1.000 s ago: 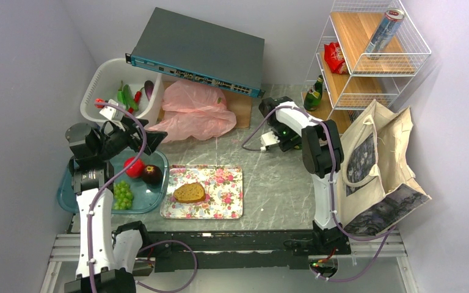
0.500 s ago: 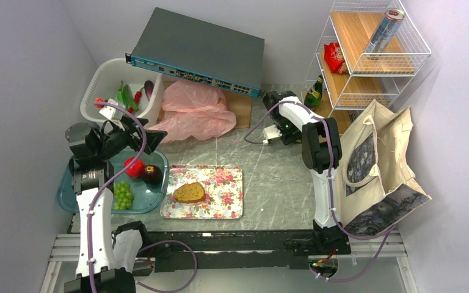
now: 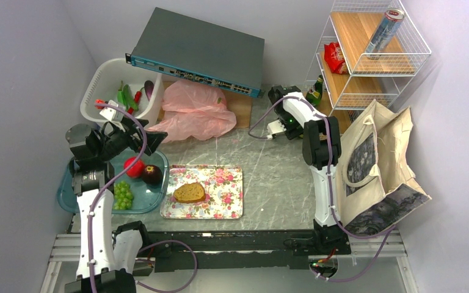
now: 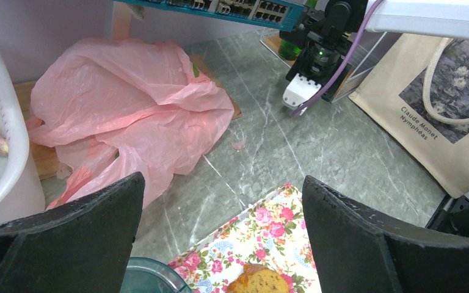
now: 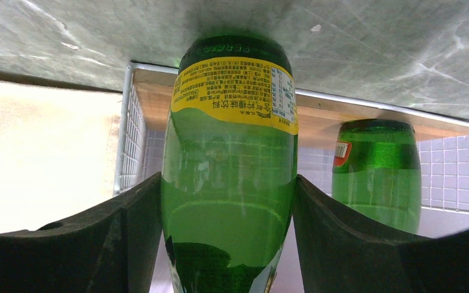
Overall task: Untie the knot of the grocery bags and take out the mixed food
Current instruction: Pick up the bottle from the center of the board, then place the bottle on the shelf.
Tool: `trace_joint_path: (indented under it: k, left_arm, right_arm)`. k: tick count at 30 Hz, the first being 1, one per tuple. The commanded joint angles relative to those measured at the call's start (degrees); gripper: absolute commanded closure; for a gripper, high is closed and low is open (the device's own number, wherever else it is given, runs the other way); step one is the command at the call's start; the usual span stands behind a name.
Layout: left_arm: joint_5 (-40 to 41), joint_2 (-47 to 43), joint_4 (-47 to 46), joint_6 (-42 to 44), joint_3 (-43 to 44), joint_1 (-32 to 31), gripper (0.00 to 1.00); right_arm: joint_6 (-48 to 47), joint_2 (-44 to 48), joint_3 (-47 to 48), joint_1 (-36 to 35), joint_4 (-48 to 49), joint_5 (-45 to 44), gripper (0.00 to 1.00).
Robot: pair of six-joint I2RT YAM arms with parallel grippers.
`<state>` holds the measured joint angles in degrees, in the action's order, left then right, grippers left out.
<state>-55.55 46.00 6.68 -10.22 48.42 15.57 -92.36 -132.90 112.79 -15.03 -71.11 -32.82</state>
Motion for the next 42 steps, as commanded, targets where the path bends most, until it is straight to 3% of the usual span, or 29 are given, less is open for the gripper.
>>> trace_joint_path:
  k: [1,13,23,29,34,38,42]
  left_arm:
    - [-0.78,0.53,-2.92,-0.92,-0.06,0.38,0.01]
    - [-1.07,1.02,-4.22,-1.45,-0.95,0.37,0.01]
    - [-0.96,1.64,-4.17,-1.31,-0.83,0.42,0.01]
    - [-0.61,1.88,-2.82,-0.01,-0.8,0.41,0.01]
    - [-0.52,2.44,-2.75,0.07,-0.62,0.4,0.01]
    - [-0.12,2.86,-1.68,1.08,-0.35,0.41,0.01]
    - [0.1,2.96,-1.11,1.63,-0.54,0.38,0.01]
  right_arm:
    - [-2.52,2.74,5.14,0.15,-3.51,-6.18,0.69]
    - [-5.21,0.6,11.07,2.1,-4.03,-8.21,0.69]
    - [-8.32,-1.62,9.92,6.43,2.41,-10.2,0.68]
    - [-11.15,-1.78,7.97,8.29,7.57,-11.13,0.62]
    - [-11.59,-2.1,6.81,8.43,10.37,-11.08,0.48]
    - [-11.77,-1.95,6.17,8.44,11.94,-11.1,0.16]
    - [-12.3,-0.58,4.7,8.35,13.33,-10.03,0.02]
